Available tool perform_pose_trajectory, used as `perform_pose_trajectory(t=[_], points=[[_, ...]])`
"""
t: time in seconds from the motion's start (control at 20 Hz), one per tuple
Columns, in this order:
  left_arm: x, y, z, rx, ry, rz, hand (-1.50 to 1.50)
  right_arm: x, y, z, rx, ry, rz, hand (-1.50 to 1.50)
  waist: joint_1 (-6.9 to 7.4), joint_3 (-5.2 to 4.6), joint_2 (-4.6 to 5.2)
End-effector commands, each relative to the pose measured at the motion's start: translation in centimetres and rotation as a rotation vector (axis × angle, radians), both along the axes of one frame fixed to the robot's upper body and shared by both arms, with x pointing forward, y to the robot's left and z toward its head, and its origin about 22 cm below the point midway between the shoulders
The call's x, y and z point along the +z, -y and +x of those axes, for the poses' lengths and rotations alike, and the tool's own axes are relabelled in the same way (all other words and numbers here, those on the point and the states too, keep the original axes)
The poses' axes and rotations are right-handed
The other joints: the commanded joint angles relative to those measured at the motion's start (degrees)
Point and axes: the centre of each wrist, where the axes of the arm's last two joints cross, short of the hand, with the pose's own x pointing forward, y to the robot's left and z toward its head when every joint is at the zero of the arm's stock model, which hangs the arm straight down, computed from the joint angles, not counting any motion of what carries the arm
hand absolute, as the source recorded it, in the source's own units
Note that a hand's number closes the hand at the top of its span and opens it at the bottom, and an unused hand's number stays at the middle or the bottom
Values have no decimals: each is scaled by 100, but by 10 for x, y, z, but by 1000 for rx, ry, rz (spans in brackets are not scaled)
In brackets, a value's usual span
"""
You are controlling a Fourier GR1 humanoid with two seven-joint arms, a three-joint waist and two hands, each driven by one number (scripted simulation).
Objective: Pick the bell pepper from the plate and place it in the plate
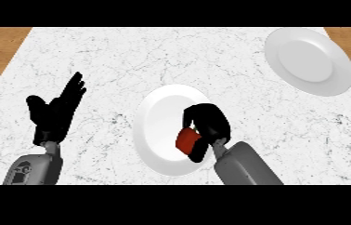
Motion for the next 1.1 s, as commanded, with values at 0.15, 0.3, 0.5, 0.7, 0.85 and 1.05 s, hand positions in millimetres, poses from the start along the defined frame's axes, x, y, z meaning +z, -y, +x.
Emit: perform_pose_trajectory(t=[0.15,0.3,0.5,0.7,0.85,1.05], points=[[-2,-4,-4,-7,-1,3,0,36,90,56,137,135,25,150,42,18,43],[-2,4,3,1,4,12,0,40,116,60,86,326,10,150,-9,19,43],[10,2,3,7,6,7,0,77,116,66,-66,607,108,150,-36,22,16],[0,10,0,18,-2,4,0,111,138,67,-228,766,92,150,-90,15,6],[-4,-11,-11,-18,14,10,0,99,133,74,-327,751,127,150,21,14,34],[1,-4,-6,-23,-13,-8,0,113,191,79,-437,723,195,150,12,17,32]])
